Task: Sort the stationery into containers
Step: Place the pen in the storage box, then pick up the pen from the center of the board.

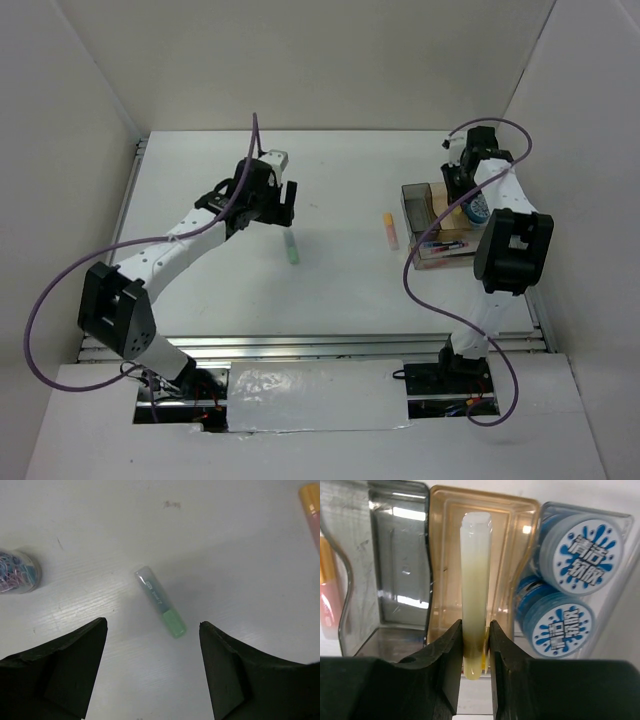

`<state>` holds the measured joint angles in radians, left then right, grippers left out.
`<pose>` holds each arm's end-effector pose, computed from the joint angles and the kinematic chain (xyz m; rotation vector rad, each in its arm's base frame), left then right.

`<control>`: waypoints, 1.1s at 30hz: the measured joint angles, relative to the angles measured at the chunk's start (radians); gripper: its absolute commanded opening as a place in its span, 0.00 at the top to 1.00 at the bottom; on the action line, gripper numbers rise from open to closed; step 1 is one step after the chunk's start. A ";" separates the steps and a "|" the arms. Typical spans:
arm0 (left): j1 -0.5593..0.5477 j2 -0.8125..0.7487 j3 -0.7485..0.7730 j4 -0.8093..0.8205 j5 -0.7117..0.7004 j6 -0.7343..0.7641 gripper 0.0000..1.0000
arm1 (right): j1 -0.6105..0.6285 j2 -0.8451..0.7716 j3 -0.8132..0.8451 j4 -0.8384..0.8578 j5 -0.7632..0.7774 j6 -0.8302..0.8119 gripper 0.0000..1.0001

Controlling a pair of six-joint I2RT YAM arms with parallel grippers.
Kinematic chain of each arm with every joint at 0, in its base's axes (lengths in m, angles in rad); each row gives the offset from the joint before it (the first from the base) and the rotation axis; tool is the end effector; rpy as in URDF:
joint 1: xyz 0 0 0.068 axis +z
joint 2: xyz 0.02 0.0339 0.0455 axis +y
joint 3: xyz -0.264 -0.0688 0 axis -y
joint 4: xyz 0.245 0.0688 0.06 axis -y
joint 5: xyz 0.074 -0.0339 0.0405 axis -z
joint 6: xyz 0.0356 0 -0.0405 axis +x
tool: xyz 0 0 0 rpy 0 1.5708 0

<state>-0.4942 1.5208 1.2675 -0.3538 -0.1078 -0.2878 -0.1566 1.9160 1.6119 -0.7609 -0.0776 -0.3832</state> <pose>0.3089 -0.1621 0.3115 0.1643 2.1865 -0.3275 0.4095 -0.0619 0.2500 -0.3239 2.6129 -0.0829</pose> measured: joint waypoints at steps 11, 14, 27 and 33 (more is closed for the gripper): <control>-0.029 0.193 0.070 -0.102 -0.113 -0.093 0.12 | -0.006 0.088 0.019 -0.022 0.055 0.001 0.50; -0.030 0.246 0.090 -0.111 -0.123 -0.118 0.14 | -0.012 0.106 0.022 -0.040 0.057 0.005 0.49; -0.021 0.481 0.183 -0.163 -0.084 -0.164 0.38 | -0.010 -0.065 0.069 -0.143 -0.121 0.051 0.48; -0.021 0.486 0.178 -0.157 -0.043 -0.164 0.42 | 0.031 -0.224 0.105 -0.162 -0.250 0.084 0.47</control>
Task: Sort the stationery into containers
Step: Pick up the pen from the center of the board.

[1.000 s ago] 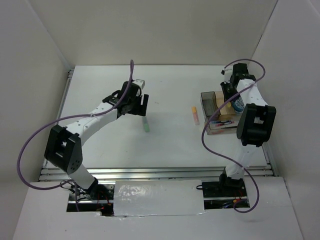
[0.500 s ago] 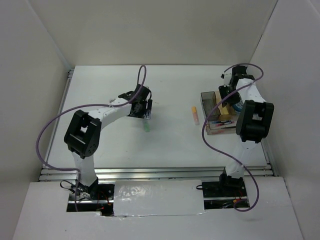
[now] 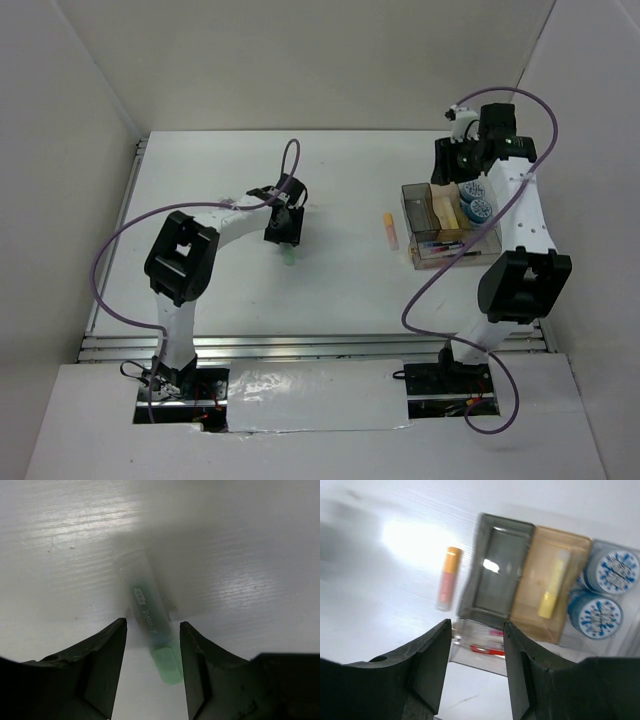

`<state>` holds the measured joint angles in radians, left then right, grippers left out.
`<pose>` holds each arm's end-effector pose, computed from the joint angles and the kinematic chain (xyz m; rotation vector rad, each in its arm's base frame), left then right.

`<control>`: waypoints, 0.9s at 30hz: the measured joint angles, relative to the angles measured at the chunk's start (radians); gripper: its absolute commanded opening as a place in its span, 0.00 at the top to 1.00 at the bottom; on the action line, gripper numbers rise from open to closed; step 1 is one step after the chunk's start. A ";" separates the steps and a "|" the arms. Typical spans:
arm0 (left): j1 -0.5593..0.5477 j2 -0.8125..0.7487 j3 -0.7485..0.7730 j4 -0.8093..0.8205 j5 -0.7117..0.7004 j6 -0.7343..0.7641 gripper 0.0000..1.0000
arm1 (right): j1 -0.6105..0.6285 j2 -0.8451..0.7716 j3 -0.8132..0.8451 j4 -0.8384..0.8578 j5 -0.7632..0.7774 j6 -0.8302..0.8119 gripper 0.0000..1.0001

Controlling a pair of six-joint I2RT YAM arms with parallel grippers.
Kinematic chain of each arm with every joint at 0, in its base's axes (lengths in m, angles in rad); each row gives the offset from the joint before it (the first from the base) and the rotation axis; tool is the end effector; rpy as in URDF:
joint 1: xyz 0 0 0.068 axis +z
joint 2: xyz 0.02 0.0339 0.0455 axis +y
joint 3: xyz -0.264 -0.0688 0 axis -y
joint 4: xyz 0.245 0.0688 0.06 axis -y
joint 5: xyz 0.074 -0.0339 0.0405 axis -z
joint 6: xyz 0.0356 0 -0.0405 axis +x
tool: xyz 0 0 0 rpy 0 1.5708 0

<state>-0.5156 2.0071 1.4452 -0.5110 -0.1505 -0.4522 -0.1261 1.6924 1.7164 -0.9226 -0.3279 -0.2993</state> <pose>0.3707 -0.2039 0.1771 0.0330 2.6297 -0.1355 0.3611 -0.0342 0.3571 -0.3475 2.3908 0.2121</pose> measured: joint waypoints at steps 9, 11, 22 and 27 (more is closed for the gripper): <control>0.005 0.000 -0.027 0.019 0.040 0.003 0.72 | 0.089 -0.065 0.046 -0.032 -0.172 0.050 0.43; 0.012 -0.008 -0.032 0.023 0.075 0.000 0.80 | 0.091 -0.084 0.043 -0.026 -0.216 0.075 0.41; 0.108 -0.348 -0.026 0.085 0.395 -0.087 1.00 | 0.297 -0.310 -0.098 0.200 -0.353 0.311 0.28; 0.131 -0.509 -0.034 0.235 0.512 -0.132 1.00 | 0.455 -0.302 -0.137 0.314 -0.332 0.466 0.28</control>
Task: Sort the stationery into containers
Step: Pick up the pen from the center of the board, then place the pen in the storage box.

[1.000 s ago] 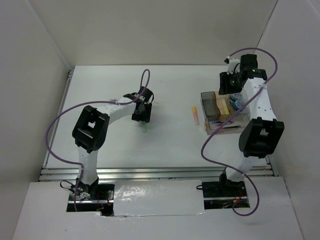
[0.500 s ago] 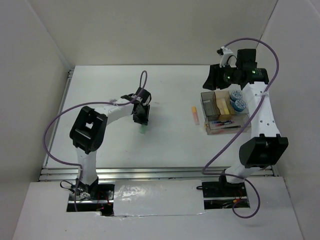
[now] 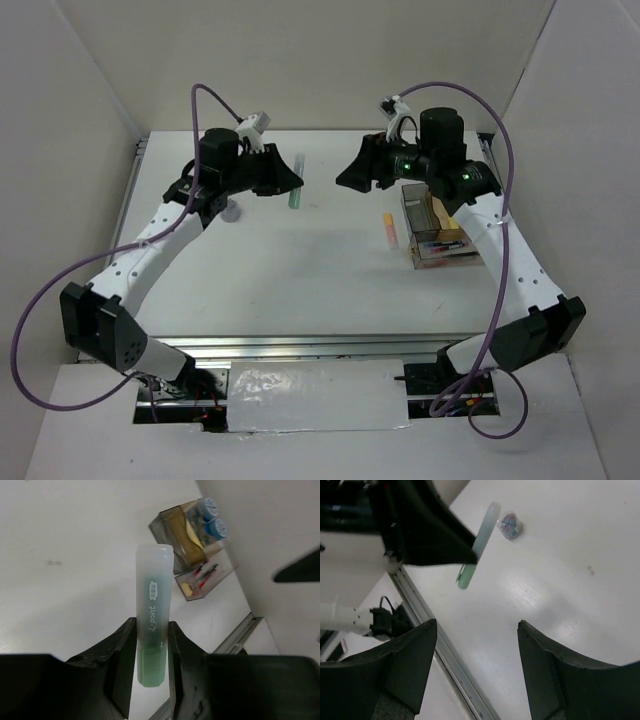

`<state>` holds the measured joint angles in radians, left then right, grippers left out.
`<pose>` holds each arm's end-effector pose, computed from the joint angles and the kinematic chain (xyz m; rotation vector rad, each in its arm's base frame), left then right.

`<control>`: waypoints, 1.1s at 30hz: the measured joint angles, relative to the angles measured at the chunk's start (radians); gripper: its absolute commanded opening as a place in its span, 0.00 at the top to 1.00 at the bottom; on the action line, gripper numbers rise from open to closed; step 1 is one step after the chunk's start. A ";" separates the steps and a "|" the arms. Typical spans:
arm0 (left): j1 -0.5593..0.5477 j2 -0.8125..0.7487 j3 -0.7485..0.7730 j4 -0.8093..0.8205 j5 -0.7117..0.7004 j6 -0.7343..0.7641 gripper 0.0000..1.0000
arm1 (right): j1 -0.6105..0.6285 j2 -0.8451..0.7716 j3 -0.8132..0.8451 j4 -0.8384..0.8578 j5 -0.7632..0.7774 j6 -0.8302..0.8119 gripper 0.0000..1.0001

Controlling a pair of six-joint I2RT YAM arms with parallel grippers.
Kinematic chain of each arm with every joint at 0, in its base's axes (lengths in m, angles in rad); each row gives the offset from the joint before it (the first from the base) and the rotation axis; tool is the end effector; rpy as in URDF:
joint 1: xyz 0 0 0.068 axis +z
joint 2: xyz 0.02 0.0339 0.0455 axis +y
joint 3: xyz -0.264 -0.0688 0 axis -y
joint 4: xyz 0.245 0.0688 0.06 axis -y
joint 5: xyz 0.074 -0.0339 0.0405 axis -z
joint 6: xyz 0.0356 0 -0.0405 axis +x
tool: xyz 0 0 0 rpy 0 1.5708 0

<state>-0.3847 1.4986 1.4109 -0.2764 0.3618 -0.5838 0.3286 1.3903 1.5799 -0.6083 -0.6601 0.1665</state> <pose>0.3202 -0.1432 0.3769 0.0527 2.0410 -0.9777 0.2724 0.1159 0.4368 -0.5985 1.9347 0.9712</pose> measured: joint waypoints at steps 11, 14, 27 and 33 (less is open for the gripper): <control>-0.122 -0.100 -0.035 0.039 -0.006 0.008 1.00 | 0.121 0.111 0.027 0.203 0.122 0.261 0.39; -0.121 -0.100 -0.035 0.037 -0.015 0.008 1.00 | 0.159 0.128 0.027 0.214 0.154 0.290 0.48; -0.117 -0.100 -0.035 0.038 -0.022 0.005 0.98 | 0.179 0.138 0.022 0.218 0.254 0.334 0.51; -0.117 -0.100 -0.035 0.038 -0.021 0.003 0.98 | 0.180 0.143 0.018 0.221 0.256 0.340 0.60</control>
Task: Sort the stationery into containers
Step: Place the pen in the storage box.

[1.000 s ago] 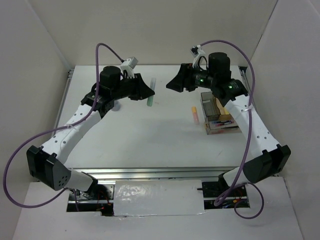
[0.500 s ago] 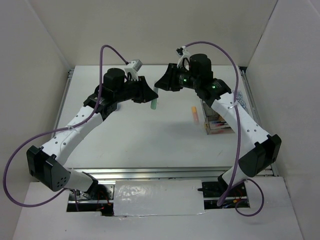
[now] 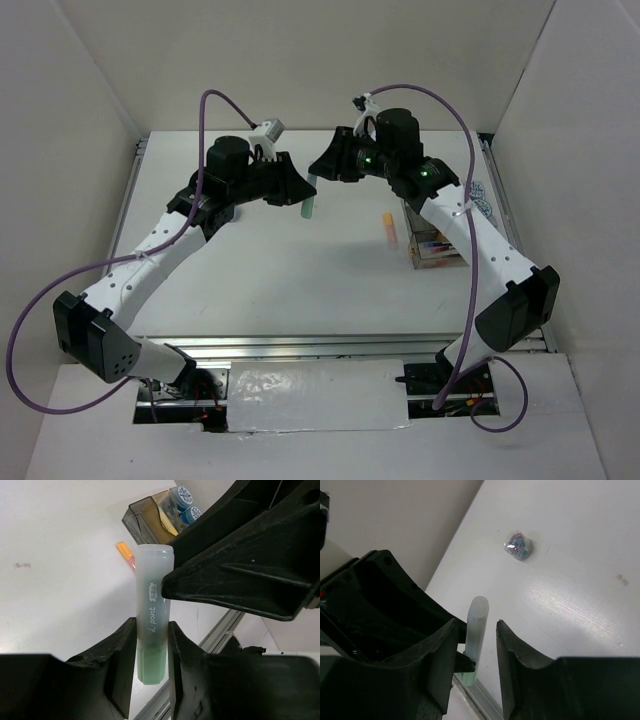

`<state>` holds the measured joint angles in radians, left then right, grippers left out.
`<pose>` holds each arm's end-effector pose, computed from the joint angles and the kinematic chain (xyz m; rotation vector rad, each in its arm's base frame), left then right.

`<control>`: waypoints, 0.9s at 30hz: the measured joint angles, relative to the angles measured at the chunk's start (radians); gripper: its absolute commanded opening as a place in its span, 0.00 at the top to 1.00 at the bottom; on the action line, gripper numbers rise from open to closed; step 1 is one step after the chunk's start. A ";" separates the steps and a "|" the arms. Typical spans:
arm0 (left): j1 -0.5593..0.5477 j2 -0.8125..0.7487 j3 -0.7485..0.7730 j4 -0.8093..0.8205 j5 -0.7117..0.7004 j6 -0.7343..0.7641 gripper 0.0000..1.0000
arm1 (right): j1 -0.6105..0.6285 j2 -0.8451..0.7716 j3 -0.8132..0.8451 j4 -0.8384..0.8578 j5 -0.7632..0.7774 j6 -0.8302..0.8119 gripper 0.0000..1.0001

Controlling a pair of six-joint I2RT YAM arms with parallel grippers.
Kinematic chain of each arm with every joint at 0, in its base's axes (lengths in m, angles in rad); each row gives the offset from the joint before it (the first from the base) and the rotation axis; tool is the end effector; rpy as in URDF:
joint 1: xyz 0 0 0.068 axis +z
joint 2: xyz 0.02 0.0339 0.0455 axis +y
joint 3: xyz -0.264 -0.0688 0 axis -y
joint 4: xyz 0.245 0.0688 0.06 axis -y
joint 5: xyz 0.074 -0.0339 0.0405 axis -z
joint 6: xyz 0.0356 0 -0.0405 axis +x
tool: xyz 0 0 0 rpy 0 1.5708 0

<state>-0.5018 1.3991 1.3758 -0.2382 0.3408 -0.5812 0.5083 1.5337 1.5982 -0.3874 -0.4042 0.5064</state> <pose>0.2793 -0.1668 0.4001 0.1788 1.9461 -1.0522 0.3007 0.1836 0.4191 -0.2957 1.9915 1.0534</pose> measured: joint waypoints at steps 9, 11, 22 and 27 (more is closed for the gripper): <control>0.000 0.002 0.000 -0.004 0.002 -0.002 0.98 | 0.005 0.023 0.000 0.016 -0.013 0.012 0.80; 0.000 0.004 0.000 -0.002 0.002 -0.002 0.94 | 0.004 0.024 -0.001 0.022 -0.018 0.018 0.95; -0.007 0.005 0.000 -0.067 -0.058 0.114 0.01 | -0.297 0.034 0.035 -0.135 -0.112 -0.208 1.00; -0.011 0.000 -0.016 -0.105 -0.093 0.262 0.01 | -0.609 0.159 0.273 -0.375 -0.054 -0.524 1.00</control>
<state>-0.5129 1.3991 1.3602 -0.3431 0.2481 -0.3187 -0.1005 1.6924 1.8713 -0.7620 -0.4583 -0.0174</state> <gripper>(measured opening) 0.993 0.248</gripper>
